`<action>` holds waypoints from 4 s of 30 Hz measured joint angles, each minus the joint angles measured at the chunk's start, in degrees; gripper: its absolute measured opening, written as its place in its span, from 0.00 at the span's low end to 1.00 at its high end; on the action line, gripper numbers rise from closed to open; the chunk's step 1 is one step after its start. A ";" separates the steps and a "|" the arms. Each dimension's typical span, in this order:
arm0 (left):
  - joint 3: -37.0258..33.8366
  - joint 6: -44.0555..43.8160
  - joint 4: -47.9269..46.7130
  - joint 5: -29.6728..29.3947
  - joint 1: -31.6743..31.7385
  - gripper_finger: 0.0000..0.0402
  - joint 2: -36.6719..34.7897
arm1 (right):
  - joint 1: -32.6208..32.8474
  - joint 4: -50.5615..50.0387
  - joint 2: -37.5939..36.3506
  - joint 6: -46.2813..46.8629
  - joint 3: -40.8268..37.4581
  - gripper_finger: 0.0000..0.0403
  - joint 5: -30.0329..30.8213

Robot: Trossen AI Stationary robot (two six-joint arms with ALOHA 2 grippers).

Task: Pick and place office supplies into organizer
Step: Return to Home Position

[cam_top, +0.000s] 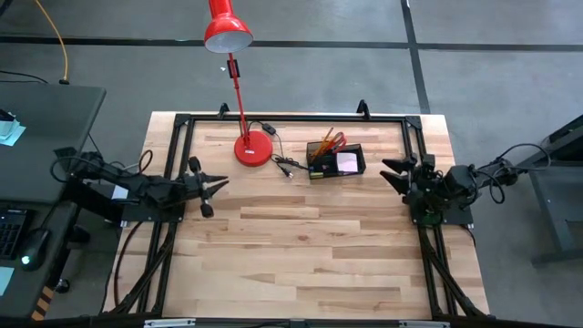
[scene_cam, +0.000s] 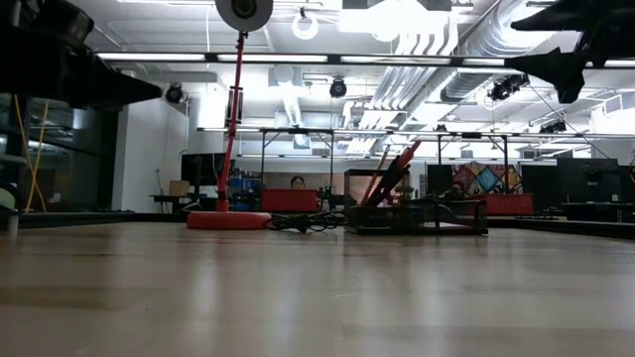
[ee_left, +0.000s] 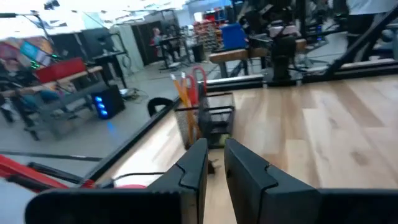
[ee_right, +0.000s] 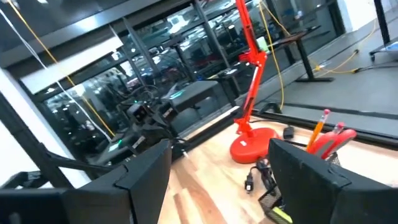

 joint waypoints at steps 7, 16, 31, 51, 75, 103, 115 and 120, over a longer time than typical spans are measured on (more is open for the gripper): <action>0.04 3.07 -0.24 -1.32 0.02 0.11 -1.17 | 0.00 -2.51 -0.04 -2.28 0.00 0.64 5.43; 0.06 3.04 0.15 2.86 0.02 0.11 -0.50 | -0.06 -7.11 -0.04 1.25 0.00 0.64 0.32; 0.06 -0.80 4.20 20.35 7.89 0.12 0.49 | -8.98 12.67 0.39 3.77 -11.45 0.64 -30.45; 0.06 1.61 -0.77 35.11 25.86 0.12 2.04 | -18.24 12.59 0.02 -12.84 -12.04 0.64 -33.21; 0.06 0.21 -2.67 36.86 25.86 0.11 2.13 | -18.38 6.34 0.39 -3.86 -11.96 0.64 -34.96; 0.08 0.19 -2.67 36.86 25.86 0.11 2.13 | -18.38 6.18 0.39 -3.88 -11.91 0.64 -34.88; 0.08 0.19 -2.67 36.86 25.86 0.11 2.13 | -18.38 6.18 0.39 -3.88 -11.91 0.64 -34.85; 0.08 0.19 -2.65 36.86 25.86 0.12 2.13 | -18.38 6.18 0.42 -3.88 -11.91 0.64 -34.85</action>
